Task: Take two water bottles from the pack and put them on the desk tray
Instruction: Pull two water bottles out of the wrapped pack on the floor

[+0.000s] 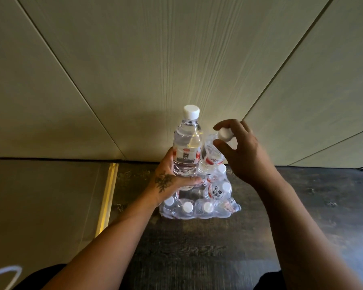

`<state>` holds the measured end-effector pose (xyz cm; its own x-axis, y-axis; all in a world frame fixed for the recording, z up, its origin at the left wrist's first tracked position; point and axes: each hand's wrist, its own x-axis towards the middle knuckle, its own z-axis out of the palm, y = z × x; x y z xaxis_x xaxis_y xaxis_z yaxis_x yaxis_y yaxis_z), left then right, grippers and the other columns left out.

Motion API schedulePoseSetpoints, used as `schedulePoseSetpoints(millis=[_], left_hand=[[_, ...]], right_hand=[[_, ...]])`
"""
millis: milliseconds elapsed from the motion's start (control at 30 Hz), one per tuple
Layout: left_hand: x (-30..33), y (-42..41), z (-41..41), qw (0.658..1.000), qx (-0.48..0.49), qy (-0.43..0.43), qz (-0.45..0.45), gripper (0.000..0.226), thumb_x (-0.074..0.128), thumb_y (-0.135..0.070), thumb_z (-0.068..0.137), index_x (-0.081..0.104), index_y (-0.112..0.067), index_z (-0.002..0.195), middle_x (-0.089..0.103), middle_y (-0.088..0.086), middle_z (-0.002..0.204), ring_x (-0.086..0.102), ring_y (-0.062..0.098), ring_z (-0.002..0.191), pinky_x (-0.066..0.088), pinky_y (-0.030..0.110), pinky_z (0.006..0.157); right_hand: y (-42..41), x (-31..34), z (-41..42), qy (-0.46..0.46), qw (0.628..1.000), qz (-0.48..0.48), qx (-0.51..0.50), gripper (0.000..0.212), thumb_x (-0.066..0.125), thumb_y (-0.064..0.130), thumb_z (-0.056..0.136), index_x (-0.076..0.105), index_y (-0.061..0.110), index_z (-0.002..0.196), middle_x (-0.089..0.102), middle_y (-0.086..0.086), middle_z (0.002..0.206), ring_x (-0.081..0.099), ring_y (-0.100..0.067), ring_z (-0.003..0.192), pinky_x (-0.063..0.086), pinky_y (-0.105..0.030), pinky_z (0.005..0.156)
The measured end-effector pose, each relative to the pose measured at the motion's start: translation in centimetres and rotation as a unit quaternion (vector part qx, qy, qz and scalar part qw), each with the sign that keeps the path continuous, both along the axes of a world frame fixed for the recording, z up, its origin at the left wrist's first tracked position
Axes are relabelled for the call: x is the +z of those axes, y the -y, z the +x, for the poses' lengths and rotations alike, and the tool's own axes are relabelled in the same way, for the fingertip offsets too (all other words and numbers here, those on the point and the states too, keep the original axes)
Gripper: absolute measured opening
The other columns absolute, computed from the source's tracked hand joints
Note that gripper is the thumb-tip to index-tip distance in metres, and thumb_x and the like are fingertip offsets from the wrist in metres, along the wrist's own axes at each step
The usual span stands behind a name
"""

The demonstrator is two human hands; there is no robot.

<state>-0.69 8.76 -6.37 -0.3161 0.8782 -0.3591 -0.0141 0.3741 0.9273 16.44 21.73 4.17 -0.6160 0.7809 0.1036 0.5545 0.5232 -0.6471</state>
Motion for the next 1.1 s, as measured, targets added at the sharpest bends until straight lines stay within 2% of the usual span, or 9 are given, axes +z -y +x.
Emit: schedulePoseSetpoints(millis=[200,367,533,633,700,767,867,967,1100], left_hand=[[0.1,-0.3,0.0,1.000,-0.011,-0.018,0.003,0.081,0.104,-0.041,0.056,0.052,-0.087,0.099,0.069,-0.052,0.105,0.063,-0.031,0.097,0.045,0.018,0.087],[-0.3,-0.6,0.0,1.000,0.005,-0.023,0.002,0.091,0.107,-0.032,0.059,0.053,-0.053,0.129,0.072,-0.025,0.122,0.066,-0.005,0.115,0.047,0.030,0.104],[-0.4,-0.5,0.0,1.000,0.000,-0.028,-0.007,0.084,0.107,-0.032,0.062,0.052,-0.057,0.121,0.072,-0.025,0.120,0.065,-0.027,0.097,0.043,0.016,0.088],[-0.2,-0.3,0.1,1.000,0.003,-0.024,-0.011,0.089,0.106,-0.043,0.055,0.055,-0.055,0.127,0.076,-0.026,0.120,0.067,-0.023,0.103,0.048,0.019,0.092],[-0.1,-0.2,0.2,1.000,0.004,-0.027,-0.013,0.104,0.104,-0.049,0.051,0.054,-0.045,0.143,0.074,-0.022,0.131,0.068,-0.004,0.122,0.052,0.033,0.108],[0.2,-0.2,0.4,0.999,0.001,-0.031,-0.009,0.113,0.104,-0.050,0.050,0.051,-0.036,0.149,0.072,-0.013,0.139,0.067,0.010,0.130,0.050,0.045,0.117],[0.4,0.0,0.4,0.999,-0.003,-0.036,-0.004,0.107,0.103,-0.052,0.049,0.054,-0.038,0.143,0.073,-0.013,0.136,0.068,0.010,0.127,0.051,0.045,0.116],[0.6,0.2,0.5,1.000,0.010,-0.023,-0.004,0.104,0.105,-0.045,0.053,0.054,-0.040,0.144,0.076,-0.018,0.131,0.071,0.000,0.121,0.055,0.034,0.107],[1.9,0.4,0.4,1.000,0.027,-0.001,0.016,0.093,0.106,-0.036,0.062,0.057,-0.044,0.141,0.077,-0.027,0.127,0.073,-0.009,0.113,0.053,0.021,0.095]], right_hand=[[-0.8,-3.1,0.0,0.003,0.986,-0.167,0.000,0.059,0.088,0.029,0.086,0.056,0.021,0.136,0.070,0.000,0.126,0.067,-0.020,0.111,0.054,-0.030,0.087],[-1.2,-6.5,0.2,0.022,0.986,-0.167,0.008,0.090,0.094,0.002,0.069,0.046,0.014,0.143,0.065,0.012,0.114,0.064,-0.018,0.108,0.047,0.001,0.080],[-0.3,-9.3,-0.5,0.001,0.979,-0.202,-0.024,0.085,0.099,0.011,0.072,0.055,0.008,0.144,0.075,-0.007,0.129,0.074,-0.022,0.120,0.060,-0.046,0.106],[-0.2,-10.5,-0.7,-0.003,0.977,-0.208,-0.043,0.080,0.099,0.017,0.072,0.059,0.013,0.141,0.077,-0.003,0.128,0.075,-0.017,0.119,0.060,-0.047,0.106],[-0.2,-11.1,-0.7,-0.001,0.976,-0.214,-0.046,0.079,0.098,0.018,0.072,0.060,0.012,0.141,0.076,-0.003,0.128,0.075,-0.016,0.117,0.060,-0.047,0.104],[0.1,-11.7,-0.4,-0.002,0.977,-0.209,-0.049,0.071,0.096,0.022,0.073,0.065,0.015,0.137,0.078,0.007,0.117,0.074,0.004,0.105,0.063,-0.030,0.093],[0.8,-11.6,-0.2,-0.013,0.976,-0.204,-0.073,0.063,0.097,0.028,0.071,0.069,0.027,0.128,0.076,0.031,0.096,0.067,0.026,0.089,0.053,-0.001,0.072],[1.7,-10.1,-0.2,-0.026,0.972,-0.223,-0.072,0.058,0.094,0.044,0.066,0.067,0.043,0.118,0.069,0.052,0.096,0.065,0.028,0.092,0.047,0.006,0.071],[2.0,-8.6,0.1,-0.043,0.969,-0.237,-0.059,0.068,0.091,0.059,0.058,0.071,0.036,0.119,0.075,0.042,0.097,0.070,0.023,0.091,0.052,-0.001,0.070]])
